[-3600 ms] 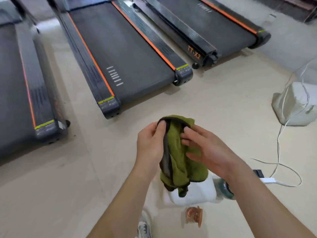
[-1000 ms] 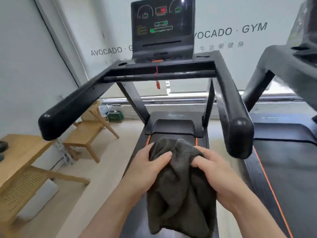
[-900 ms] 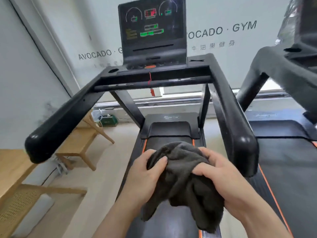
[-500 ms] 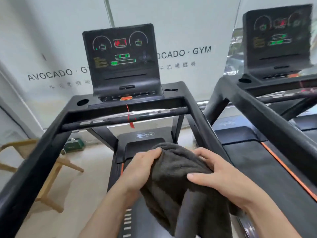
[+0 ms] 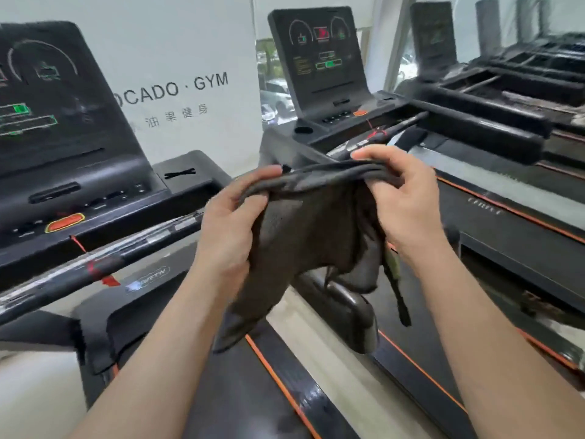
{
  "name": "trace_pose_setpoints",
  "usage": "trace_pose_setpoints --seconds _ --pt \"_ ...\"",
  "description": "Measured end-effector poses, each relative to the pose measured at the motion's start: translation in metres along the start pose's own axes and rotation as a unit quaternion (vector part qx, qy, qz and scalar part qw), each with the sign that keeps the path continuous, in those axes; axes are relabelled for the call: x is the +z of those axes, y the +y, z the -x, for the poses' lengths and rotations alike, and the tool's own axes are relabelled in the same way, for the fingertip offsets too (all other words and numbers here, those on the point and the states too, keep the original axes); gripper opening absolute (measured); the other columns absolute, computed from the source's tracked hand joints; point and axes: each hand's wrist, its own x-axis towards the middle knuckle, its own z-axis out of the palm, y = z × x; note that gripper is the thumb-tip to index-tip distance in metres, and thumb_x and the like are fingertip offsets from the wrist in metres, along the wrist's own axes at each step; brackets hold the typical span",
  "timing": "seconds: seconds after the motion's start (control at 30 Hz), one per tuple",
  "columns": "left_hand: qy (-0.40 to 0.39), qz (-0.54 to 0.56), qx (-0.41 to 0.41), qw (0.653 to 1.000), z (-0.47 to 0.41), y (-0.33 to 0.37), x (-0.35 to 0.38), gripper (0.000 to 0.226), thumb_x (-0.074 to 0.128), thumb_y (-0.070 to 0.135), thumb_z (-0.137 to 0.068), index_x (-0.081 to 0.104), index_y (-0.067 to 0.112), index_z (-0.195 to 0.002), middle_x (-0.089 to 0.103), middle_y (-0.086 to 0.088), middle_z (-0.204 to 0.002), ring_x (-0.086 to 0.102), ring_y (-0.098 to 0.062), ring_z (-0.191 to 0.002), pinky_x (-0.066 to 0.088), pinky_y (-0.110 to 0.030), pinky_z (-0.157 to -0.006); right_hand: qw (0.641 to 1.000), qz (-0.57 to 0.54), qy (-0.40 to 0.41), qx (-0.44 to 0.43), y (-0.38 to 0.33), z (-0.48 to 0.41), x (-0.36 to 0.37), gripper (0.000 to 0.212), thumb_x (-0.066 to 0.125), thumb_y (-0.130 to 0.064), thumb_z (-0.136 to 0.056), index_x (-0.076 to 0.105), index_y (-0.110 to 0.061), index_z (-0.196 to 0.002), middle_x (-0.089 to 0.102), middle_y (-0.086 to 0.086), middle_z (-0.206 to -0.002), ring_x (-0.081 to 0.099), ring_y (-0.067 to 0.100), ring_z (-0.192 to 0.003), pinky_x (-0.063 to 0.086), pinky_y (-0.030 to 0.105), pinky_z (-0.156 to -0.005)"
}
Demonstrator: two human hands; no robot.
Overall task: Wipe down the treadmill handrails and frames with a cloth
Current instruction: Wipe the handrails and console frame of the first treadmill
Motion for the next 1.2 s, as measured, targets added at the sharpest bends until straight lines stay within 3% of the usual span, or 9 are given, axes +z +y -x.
trace_pose_setpoints --seconds 0.17,0.33,0.4,0.47,0.6,0.7,0.8,1.03,1.2 --pt "-0.143 -0.134 0.042 0.98 0.002 -0.047 0.031 0.024 0.059 0.016 -0.08 0.077 0.03 -0.091 0.069 0.015 -0.078 0.059 -0.002 -0.072 0.044 -0.017 -0.065 0.99 0.042 0.13 0.037 0.074 0.023 -0.026 0.047 0.039 0.014 -0.063 0.063 -0.019 -0.087 0.065 -0.002 -0.088 0.059 0.011 -0.089 0.047 0.03 -0.082" --pt "-0.374 -0.391 -0.061 0.839 0.038 -0.17 0.033 0.019 0.053 0.028 -0.083 0.07 0.022 -0.09 0.061 0.006 -0.078 0.056 -0.01 -0.074 0.05 -0.034 -0.074 0.905 0.175 -0.171 0.347 0.169 0.092 -0.051 0.044 0.048 0.017 -0.07 0.064 -0.024 -0.071 0.07 0.003 -0.088 0.062 0.023 -0.093 0.048 0.03 -0.085" --pt "-0.342 -0.463 -0.008 0.818 0.043 -0.203 0.025 0.033 0.048 0.035 -0.083 0.072 0.021 -0.1 0.063 0.005 -0.098 0.056 -0.011 -0.094 0.045 -0.025 -0.091 0.888 0.095 -0.19 0.407 0.17 0.107 -0.045 0.03 0.055 0.011 -0.081 0.068 -0.017 -0.082 0.07 0.004 -0.098 0.061 0.018 -0.094 0.045 0.014 -0.077" --pt "-0.239 -0.469 0.032 0.849 0.043 -0.219 0.018 0.034 0.048 0.033 -0.085 0.071 0.021 -0.107 0.06 0.005 -0.109 0.053 -0.012 -0.103 0.033 -0.011 -0.097 0.882 0.096 -0.225 0.404 0.169 0.116 -0.029 0.024 0.067 -0.015 -0.088 0.063 -0.017 -0.111 0.064 -0.002 -0.115 0.058 0.013 -0.109 0.043 0.01 -0.083" --pt "-0.16 -0.516 0.089 0.837 0.033 -0.231 0.015 0.039 0.042 0.028 -0.09 0.066 0.019 -0.119 0.058 0.002 -0.119 0.051 -0.013 -0.11 0.04 -0.014 -0.093 0.835 0.366 -0.305 0.275 0.18 0.142 0.016 0.091 0.069 -0.055 -0.078 0.027 -0.018 -0.149 0.049 0.003 -0.13 0.051 0.024 -0.121 0.046 0.035 -0.095" --pt "-0.159 -0.566 0.131 0.798 0.026 -0.235 0.016 0.038 0.046 0.028 -0.09 0.064 0.017 -0.121 0.058 -0.001 -0.119 0.052 -0.017 -0.107 0.05 -0.026 -0.081 0.807 0.481 -0.257 0.227 0.183 0.136 0.037 0.084 0.069 -0.051 -0.074 0.039 -0.012 -0.142 0.058 0.01 -0.108 0.064 0.03 -0.093 0.052 0.038 -0.067" --pt "-0.136 -0.598 0.144 0.777 0.006 -0.243 0.012 0.037 0.05 0.025 -0.088 0.064 0.015 -0.121 0.056 -0.003 -0.12 0.049 -0.019 -0.107 0.046 -0.025 -0.085 0.785 0.512 -0.282 0.205 0.187 0.106 0.056 0.063 0.054 -0.036 -0.087 0.03 -0.013 -0.14 0.054 0.008 -0.118 0.062 0.028 -0.103 0.05 0.036 -0.073" --pt "-0.007 -0.506 0.049 0.861 -0.041 -0.236 0.004 0.036 0.063 0.007 -0.089 0.06 0.008 -0.125 0.052 -0.009 -0.129 0.046 -0.024 -0.122 0.022 -0.012 -0.109 0.877 0.247 -0.333 0.244 0.222 0.045 0.077 0.056 0.048 -0.038 -0.097 0.04 -0.014 -0.147 0.051 0.009 -0.143 0.048 0.028 -0.13 0.039 0.036 -0.104" --pt "0.043 -0.425 -0.057 0.902 -0.013 -0.24 0.017 0.051 0.079 0.014 -0.078 0.055 0.017 -0.123 0.05 -0.003 -0.117 0.047 -0.016 -0.109 0.037 -0.027 -0.099 0.93 0.145 -0.174 0.29 0.224 0.067 0.038 0.018 0.059 -0.029 -0.095 0.074 -0.02 -0.1 0.075 -0.004 -0.095 0.066 0.014 -0.092 0.047 0.03 -0.081"
